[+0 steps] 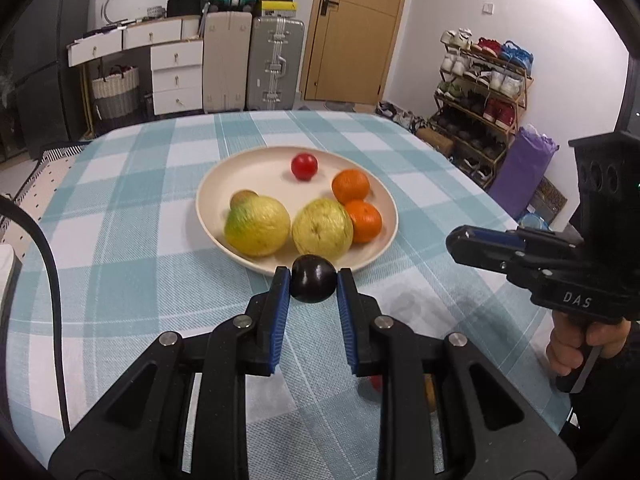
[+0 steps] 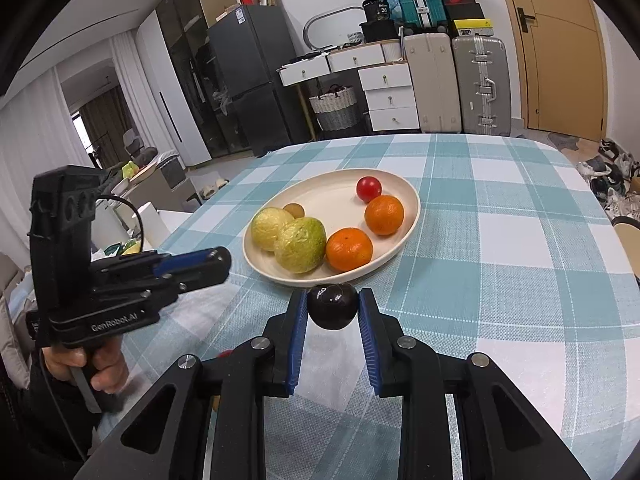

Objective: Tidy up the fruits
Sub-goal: 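Carry both plums onto the plate and open both grippers to release them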

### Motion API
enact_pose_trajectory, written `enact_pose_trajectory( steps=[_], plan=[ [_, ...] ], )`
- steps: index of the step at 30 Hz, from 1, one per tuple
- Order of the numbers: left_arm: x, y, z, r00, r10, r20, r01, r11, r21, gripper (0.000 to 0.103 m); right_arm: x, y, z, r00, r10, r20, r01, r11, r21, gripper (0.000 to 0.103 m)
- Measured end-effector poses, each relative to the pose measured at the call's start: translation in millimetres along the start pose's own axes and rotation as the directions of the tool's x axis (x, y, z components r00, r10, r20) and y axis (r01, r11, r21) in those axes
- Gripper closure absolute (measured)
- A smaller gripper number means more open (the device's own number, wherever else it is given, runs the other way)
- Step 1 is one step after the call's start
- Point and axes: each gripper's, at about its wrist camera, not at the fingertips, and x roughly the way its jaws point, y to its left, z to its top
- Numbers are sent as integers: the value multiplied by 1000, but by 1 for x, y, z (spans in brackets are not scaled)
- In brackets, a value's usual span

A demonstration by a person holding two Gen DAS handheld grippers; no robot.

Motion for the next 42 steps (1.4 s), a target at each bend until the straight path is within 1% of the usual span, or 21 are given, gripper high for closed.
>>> enact_pose_trajectory(
  steps=[9,23,32,42],
  plan=[
    [-10,10,19,999,16,49,-16,1000,-5,82,2,1,16,1000,-17,25,17,1000,-15,77],
    [2,9,46,997,11,76,-11,1000,9,82,23,0,41,999,-24,30,26,999,-42,77],
    [25,7,63,997,10,70,-12,1000,28,82,40,-10,51,999,-39,17,40,999,-24,77],
    [63,10,68,1000,19,22,-19,999,34,82,69,-11,58,999,-39,-19,39,999,1,77]
  ],
)
